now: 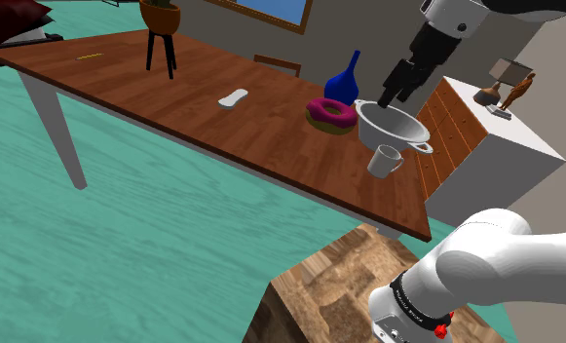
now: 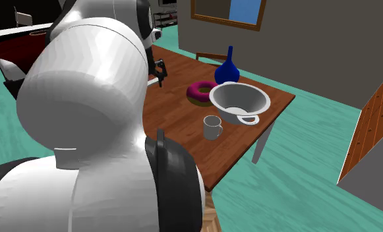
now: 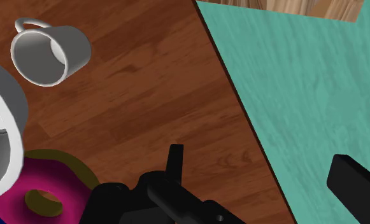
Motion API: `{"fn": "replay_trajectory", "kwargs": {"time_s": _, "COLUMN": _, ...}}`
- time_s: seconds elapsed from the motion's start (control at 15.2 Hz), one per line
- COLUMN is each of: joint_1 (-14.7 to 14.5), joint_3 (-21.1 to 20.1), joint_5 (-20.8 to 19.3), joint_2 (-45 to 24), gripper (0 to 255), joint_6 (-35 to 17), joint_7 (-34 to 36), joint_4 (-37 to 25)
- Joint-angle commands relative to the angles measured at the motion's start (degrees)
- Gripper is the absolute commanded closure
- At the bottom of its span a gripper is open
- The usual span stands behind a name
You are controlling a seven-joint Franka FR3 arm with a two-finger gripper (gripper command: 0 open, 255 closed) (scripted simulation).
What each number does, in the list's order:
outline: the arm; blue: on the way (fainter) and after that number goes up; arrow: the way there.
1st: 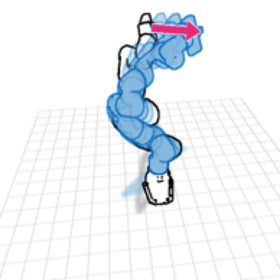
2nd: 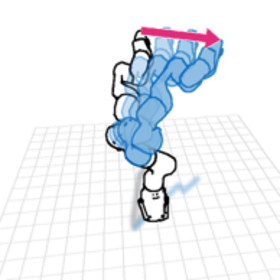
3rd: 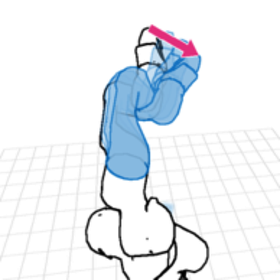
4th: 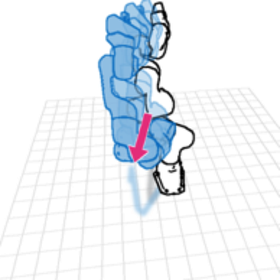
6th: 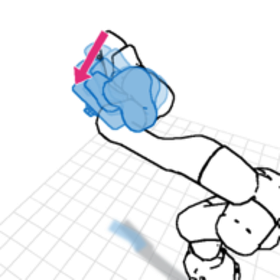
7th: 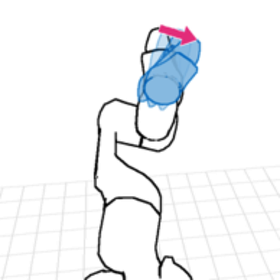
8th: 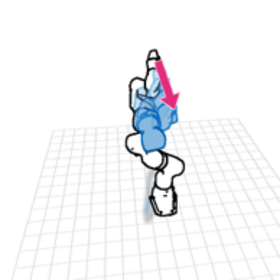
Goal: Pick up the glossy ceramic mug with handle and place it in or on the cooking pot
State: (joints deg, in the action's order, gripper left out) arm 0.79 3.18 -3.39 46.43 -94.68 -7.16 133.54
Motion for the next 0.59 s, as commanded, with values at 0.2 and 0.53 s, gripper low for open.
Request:
{"fn": "replay_trajectory", "kwargs": {"time_s": 0.2, "joint_1": 0.9, "joint_3": 2.9, "joint_5": -2.0, "joint_2": -0.3, "gripper": 0, "joint_6": -3.7, "joint_7": -3.2, "joint_4": 3.7}}
{"fn": "replay_trajectory", "kwargs": {"time_s": 0.53, "joint_1": 2.5, "joint_3": 8.1, "joint_5": -5.5, "joint_2": -2.3, "gripper": 0, "joint_6": -10.2, "joint_7": -8.5, "joint_4": 8.6}}
